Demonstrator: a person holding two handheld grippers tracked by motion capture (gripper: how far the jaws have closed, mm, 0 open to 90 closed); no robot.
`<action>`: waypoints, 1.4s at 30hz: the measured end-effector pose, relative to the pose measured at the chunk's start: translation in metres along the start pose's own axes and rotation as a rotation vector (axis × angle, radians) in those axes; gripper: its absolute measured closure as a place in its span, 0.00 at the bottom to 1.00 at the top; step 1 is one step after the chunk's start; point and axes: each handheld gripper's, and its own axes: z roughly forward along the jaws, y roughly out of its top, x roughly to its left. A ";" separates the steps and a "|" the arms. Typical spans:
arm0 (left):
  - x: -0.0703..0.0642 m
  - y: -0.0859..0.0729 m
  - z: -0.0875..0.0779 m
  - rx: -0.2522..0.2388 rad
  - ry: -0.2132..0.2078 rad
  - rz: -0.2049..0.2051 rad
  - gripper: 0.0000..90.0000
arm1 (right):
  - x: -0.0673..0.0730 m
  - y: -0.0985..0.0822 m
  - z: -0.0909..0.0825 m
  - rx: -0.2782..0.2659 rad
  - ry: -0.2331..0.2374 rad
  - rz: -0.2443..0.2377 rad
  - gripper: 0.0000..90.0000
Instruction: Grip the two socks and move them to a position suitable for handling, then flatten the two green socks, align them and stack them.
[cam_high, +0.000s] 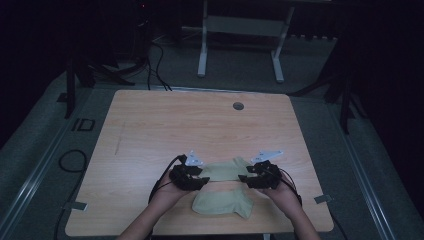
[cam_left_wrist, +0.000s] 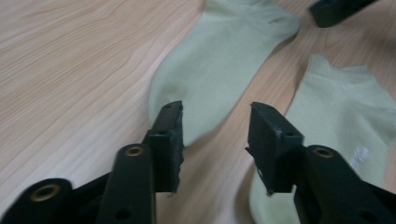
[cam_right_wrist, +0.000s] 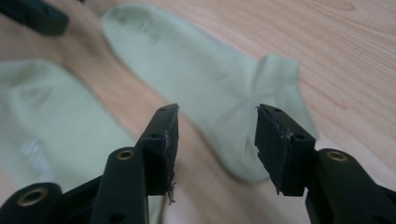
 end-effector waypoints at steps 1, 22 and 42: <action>-0.003 -0.002 -0.004 0.006 -0.004 0.005 0.57 | 0.003 -0.002 -0.003 0.000 0.002 -0.008 0.55; -0.044 -0.044 -0.011 0.069 -0.002 0.002 0.52 | 0.035 -0.056 -0.024 0.050 0.065 0.020 0.63; -0.042 -0.054 -0.001 0.084 0.033 0.016 0.96 | 0.047 -0.063 -0.011 0.096 -0.013 -0.047 0.91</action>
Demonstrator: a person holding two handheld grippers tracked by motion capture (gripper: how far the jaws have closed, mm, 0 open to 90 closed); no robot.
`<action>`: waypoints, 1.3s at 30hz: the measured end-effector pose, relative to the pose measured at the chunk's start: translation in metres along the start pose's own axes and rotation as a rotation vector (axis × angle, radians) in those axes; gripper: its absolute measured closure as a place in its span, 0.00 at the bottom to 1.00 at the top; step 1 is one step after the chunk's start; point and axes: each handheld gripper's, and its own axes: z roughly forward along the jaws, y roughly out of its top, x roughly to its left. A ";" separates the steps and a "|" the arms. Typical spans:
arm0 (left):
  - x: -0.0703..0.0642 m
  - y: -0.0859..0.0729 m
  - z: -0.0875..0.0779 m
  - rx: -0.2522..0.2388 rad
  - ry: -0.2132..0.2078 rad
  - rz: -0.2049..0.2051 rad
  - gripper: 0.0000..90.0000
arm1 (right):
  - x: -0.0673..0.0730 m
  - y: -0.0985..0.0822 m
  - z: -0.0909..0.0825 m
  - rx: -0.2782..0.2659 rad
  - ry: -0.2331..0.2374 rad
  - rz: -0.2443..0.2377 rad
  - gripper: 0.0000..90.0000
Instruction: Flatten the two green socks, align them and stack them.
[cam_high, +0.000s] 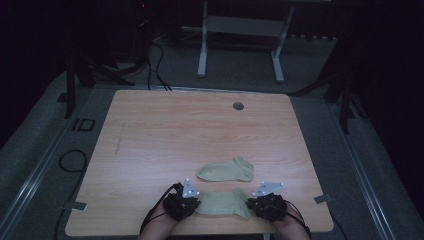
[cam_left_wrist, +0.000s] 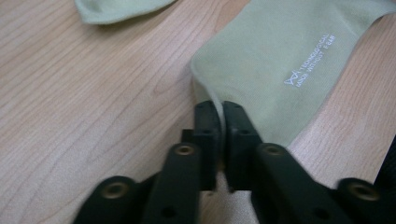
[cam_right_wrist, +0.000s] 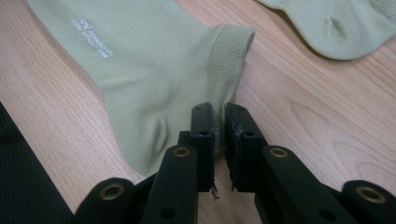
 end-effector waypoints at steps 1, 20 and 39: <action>0.000 0.000 0.000 0.000 0.000 0.000 0.98 | 0.000 0.000 0.000 0.000 0.000 0.000 0.91; 0.024 0.047 -0.027 -0.151 0.072 -0.046 0.98 | -0.041 0.045 -0.037 -0.130 -0.012 0.065 0.93; 0.043 0.055 0.021 -0.134 0.143 -0.115 0.98 | -0.097 0.073 0.008 -0.041 -0.035 0.162 0.92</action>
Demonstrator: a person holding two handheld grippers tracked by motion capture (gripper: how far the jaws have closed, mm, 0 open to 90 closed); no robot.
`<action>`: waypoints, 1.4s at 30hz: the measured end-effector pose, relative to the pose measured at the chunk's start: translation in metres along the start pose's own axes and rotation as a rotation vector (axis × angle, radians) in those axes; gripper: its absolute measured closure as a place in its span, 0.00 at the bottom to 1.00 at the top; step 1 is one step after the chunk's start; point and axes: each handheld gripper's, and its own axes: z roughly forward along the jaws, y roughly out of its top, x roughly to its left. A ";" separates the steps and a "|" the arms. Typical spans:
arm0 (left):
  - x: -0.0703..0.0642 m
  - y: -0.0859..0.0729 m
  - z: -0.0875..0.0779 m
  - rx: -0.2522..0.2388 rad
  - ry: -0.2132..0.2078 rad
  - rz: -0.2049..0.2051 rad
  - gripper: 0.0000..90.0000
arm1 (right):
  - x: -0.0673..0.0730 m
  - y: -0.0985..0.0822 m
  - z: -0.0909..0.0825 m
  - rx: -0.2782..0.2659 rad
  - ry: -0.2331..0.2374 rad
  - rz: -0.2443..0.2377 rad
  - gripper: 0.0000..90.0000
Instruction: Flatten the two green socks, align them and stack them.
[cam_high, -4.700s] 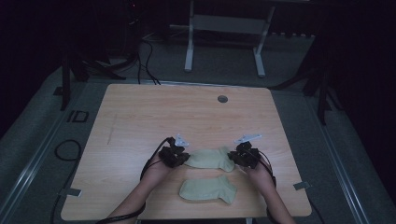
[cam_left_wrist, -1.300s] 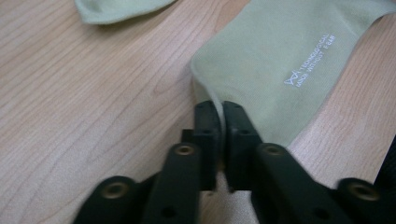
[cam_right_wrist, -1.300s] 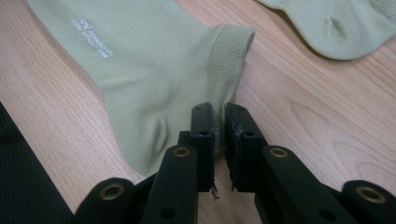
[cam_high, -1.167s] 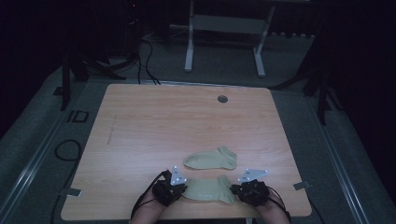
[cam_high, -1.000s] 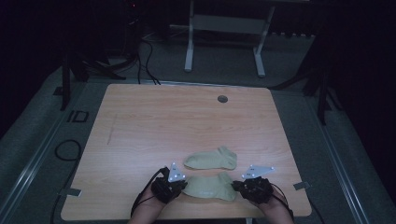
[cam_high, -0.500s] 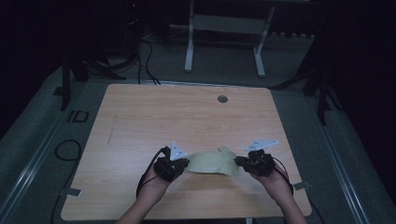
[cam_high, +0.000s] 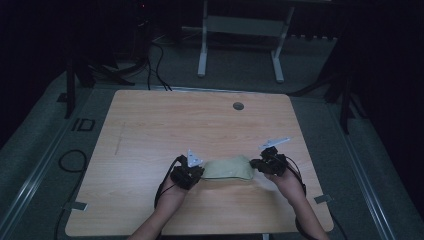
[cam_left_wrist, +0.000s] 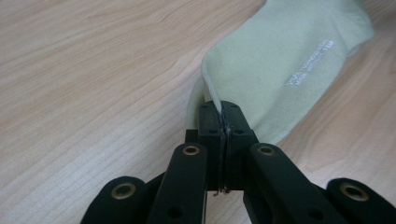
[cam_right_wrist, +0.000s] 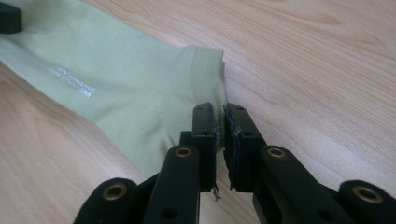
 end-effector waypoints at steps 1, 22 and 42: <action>0.000 -0.001 0.002 0.009 0.000 0.007 0.98 | 0.000 0.000 0.002 0.005 -0.003 -0.004 0.92; -0.001 -0.008 0.020 0.026 -0.008 -0.024 0.97 | -0.007 -0.002 0.024 0.056 -0.042 0.003 0.90; -0.008 0.008 -0.006 -0.065 -0.016 0.020 0.89 | 0.013 0.006 0.003 -0.024 0.002 -0.016 0.76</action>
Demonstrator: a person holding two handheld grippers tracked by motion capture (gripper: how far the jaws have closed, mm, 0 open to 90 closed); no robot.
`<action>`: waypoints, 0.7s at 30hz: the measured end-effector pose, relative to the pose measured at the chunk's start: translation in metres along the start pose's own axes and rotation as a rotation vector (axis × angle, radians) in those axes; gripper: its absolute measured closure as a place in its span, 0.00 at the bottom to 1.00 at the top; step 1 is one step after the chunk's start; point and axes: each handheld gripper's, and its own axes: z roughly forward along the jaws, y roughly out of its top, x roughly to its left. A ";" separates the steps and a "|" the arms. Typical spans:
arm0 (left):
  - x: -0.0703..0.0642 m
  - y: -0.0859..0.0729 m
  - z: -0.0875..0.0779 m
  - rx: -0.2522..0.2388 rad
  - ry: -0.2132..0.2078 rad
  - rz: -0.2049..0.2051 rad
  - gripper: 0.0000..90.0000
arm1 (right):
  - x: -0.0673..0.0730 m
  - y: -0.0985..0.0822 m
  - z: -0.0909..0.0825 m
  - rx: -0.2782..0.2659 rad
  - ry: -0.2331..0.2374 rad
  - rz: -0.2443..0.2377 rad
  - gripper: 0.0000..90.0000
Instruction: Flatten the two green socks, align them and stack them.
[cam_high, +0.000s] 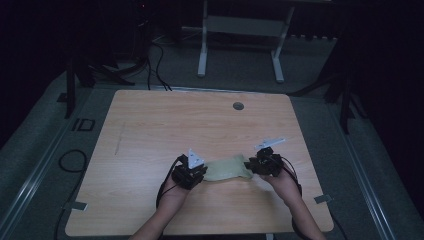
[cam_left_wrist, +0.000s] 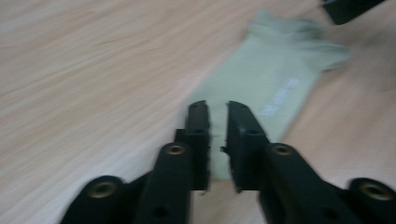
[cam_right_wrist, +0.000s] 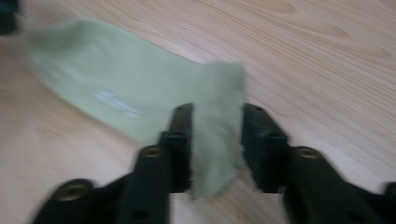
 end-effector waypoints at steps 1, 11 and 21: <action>-0.003 0.001 0.003 0.015 -0.007 0.012 0.90 | 0.003 0.000 0.001 -0.007 0.018 0.000 0.77; 0.002 -0.006 0.038 0.097 0.020 0.011 0.93 | 0.008 -0.012 0.029 0.078 0.000 -0.028 0.78; 0.028 -0.006 0.041 0.090 0.057 -0.017 0.92 | 0.006 0.003 0.045 0.065 -0.009 -0.019 0.77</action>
